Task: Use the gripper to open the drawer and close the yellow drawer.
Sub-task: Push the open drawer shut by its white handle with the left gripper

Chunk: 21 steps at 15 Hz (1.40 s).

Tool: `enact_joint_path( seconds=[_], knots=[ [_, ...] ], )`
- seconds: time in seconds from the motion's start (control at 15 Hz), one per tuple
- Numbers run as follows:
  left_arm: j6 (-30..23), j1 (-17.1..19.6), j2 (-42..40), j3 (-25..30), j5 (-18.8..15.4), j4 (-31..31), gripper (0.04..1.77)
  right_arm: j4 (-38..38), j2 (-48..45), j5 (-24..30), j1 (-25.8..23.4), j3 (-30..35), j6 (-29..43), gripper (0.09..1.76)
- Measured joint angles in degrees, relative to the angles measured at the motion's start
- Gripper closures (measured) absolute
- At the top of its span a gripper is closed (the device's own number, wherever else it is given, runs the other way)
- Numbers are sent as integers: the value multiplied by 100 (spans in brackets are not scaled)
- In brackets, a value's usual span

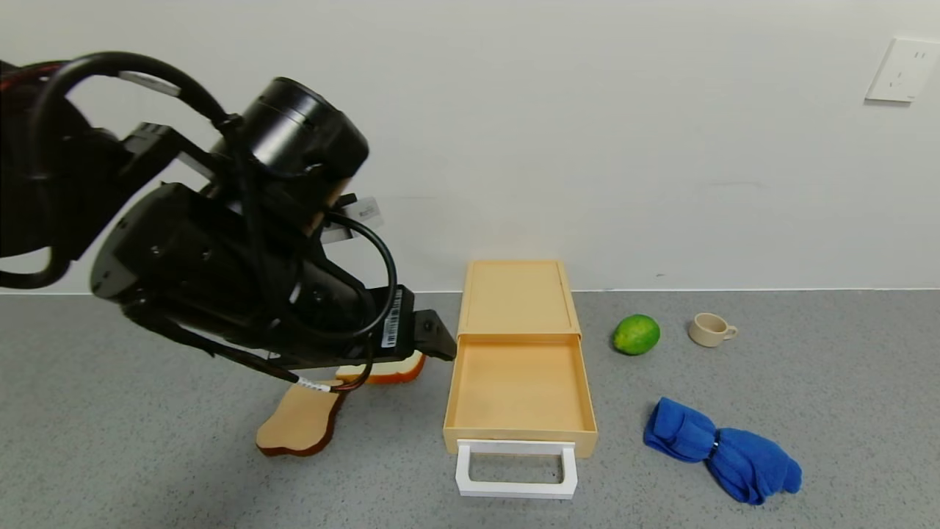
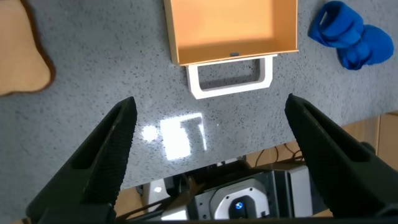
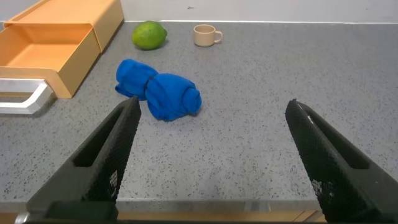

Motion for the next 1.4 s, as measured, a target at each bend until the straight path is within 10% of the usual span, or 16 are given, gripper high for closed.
enact_joint_path(
  seconds=[0.27,1.4],
  knots=[
    [-649,-573,739,-339,556,146,9,0,0,-2,0,0,-2,14],
    [-2178,-1525,2477,-725,612,449,9,0,0,-2,0,0,0,14]
  ],
)
